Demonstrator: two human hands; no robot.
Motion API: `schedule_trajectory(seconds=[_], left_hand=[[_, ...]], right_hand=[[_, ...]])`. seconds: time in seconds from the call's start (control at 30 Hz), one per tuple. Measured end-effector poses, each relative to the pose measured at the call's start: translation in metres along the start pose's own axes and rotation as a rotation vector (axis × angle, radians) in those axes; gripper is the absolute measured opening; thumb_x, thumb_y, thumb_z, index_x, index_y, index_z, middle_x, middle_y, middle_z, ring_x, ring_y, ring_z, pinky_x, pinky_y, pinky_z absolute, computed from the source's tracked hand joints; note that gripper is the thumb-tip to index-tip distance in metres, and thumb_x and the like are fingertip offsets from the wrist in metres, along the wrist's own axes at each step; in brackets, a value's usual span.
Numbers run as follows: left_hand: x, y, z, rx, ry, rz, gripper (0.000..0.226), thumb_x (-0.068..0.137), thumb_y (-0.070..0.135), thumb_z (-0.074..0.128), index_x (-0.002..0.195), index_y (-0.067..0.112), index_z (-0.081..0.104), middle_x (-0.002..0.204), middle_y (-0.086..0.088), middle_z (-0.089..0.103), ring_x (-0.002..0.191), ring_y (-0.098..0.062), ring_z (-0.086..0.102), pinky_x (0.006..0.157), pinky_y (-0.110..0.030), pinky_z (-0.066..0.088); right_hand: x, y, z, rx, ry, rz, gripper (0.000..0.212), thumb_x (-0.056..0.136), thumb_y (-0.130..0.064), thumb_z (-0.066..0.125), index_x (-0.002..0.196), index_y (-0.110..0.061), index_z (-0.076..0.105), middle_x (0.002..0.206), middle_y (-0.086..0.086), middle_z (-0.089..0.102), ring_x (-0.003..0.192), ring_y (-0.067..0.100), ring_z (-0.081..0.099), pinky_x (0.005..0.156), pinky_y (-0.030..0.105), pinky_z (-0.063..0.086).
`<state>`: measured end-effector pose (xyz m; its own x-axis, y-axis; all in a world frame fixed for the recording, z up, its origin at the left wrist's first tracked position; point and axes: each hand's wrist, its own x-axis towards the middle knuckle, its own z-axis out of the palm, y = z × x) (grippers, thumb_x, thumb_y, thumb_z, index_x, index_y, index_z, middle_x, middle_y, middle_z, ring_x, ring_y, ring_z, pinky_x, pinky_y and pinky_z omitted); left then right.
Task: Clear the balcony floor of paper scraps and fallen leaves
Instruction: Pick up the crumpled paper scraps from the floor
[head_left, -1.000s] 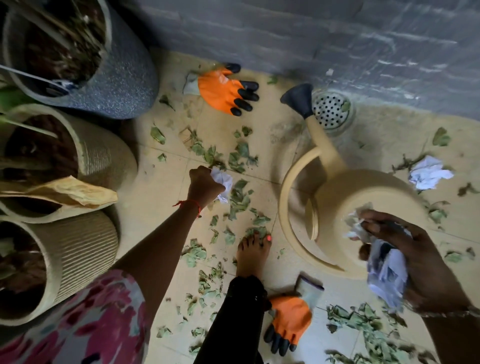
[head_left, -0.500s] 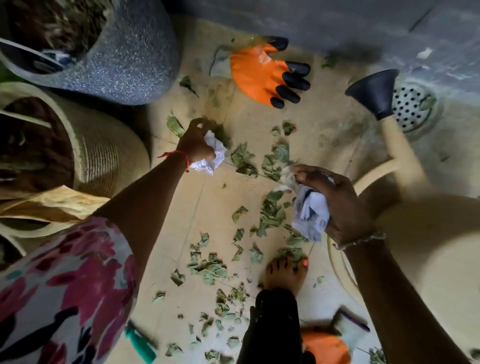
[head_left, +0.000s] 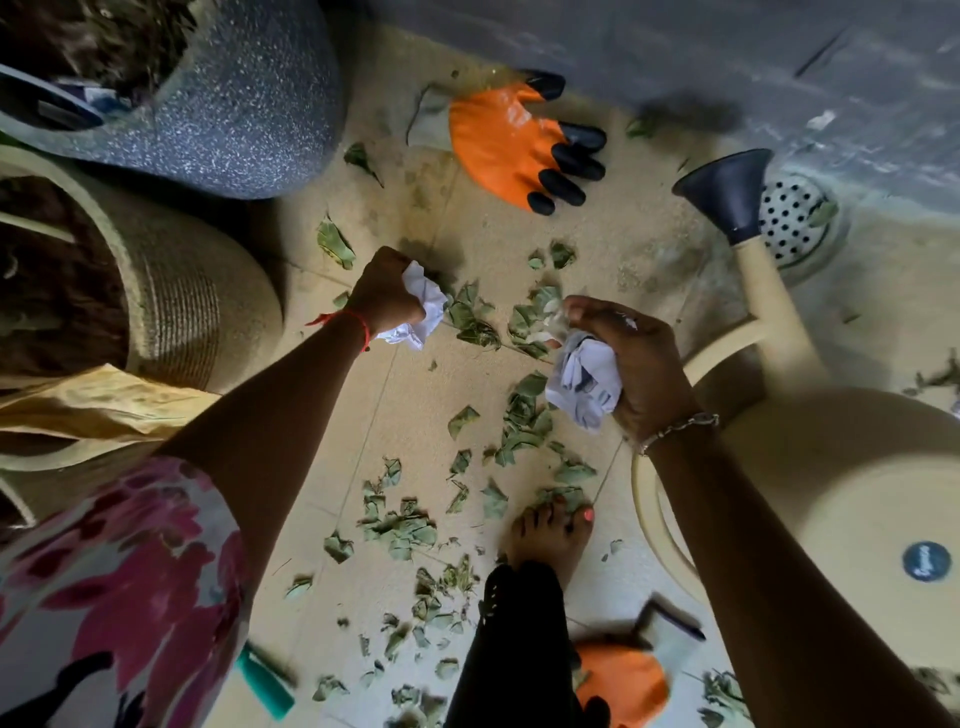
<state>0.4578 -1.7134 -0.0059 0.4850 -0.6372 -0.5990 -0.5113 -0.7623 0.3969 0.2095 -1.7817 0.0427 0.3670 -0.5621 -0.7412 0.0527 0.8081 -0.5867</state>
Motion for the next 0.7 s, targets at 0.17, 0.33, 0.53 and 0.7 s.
schedule_trajectory(seconds=[0.17,0.33,0.53,0.7], left_hand=[[-0.029,0.038,0.002,-0.243,0.096,-0.064,0.026,0.064,-0.005,0.067,0.089,0.0,0.06,0.088,-0.008,0.059,0.084,-0.021,0.056,0.056,-0.005,0.039],[-0.071,0.101,0.012,-0.409,0.094,0.002,0.058,0.053,0.015,0.062,0.109,-0.003,0.061,0.107,-0.016,0.065,0.097,-0.025,0.061,0.067,-0.008,0.044],[-0.138,0.245,0.059,-0.528,-0.093,0.176,0.028,0.054,0.017,0.061,0.081,0.012,0.053,0.083,-0.004,0.054,0.078,-0.016,0.05,0.061,-0.014,0.039],[-0.151,0.314,0.103,-0.553,-0.24,0.241,0.037,0.056,0.012,0.062,0.092,0.015,0.054,0.084,0.001,0.057,0.077,-0.015,0.054,0.065,-0.026,0.046]], right_hand=[[-0.039,-0.026,-0.009,-0.081,0.175,-0.053,0.024,0.086,0.007,0.054,0.102,-0.006,0.066,0.079,-0.003,0.069,0.072,0.004,0.066,0.072,0.018,0.053],[-0.065,-0.068,-0.031,0.047,0.318,-0.039,0.014,0.086,-0.003,0.06,0.098,-0.004,0.067,0.072,0.002,0.063,0.07,0.016,0.055,0.077,0.032,0.046],[-0.113,-0.135,-0.115,-0.015,0.544,-0.127,0.031,0.079,-0.012,0.072,0.049,-0.018,0.066,0.046,-0.004,0.056,0.058,0.02,0.049,0.064,0.028,0.042],[-0.119,-0.148,-0.208,-0.306,0.735,-0.186,0.027,0.082,-0.025,0.07,0.074,0.001,0.072,0.043,-0.011,0.057,0.05,-0.002,0.05,0.068,0.017,0.041]])
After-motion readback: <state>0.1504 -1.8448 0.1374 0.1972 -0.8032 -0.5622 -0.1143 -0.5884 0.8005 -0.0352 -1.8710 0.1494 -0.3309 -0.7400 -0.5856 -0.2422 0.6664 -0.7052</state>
